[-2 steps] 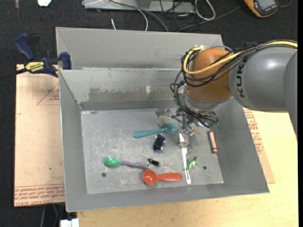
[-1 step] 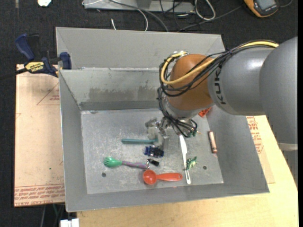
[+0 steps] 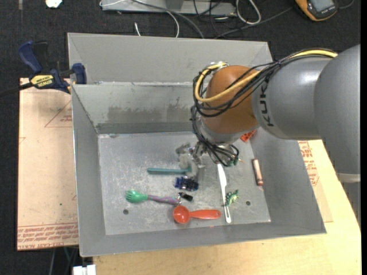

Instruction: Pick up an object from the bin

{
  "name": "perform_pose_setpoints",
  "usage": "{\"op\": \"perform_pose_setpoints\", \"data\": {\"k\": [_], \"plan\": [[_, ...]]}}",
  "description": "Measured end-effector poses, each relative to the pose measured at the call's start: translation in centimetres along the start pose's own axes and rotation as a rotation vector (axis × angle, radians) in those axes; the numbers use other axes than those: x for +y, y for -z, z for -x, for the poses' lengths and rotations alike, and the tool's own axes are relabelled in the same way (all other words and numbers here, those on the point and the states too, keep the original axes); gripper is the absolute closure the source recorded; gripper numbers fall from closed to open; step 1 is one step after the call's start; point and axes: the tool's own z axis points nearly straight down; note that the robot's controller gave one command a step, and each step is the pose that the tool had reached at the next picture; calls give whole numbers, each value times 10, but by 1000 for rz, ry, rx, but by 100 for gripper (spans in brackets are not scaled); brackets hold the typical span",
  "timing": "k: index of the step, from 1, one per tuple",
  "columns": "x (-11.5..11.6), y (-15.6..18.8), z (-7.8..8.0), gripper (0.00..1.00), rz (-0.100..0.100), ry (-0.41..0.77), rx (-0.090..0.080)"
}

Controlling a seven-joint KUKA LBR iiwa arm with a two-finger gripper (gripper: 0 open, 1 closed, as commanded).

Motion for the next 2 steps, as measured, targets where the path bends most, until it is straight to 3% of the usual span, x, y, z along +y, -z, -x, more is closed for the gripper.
{"op": "perform_pose_setpoints", "data": {"k": [1, 2], "plan": [[1, 9, -1, 100, 1, 0, 4], [2, 42, -2, 100, 2, -1, 6]]}}
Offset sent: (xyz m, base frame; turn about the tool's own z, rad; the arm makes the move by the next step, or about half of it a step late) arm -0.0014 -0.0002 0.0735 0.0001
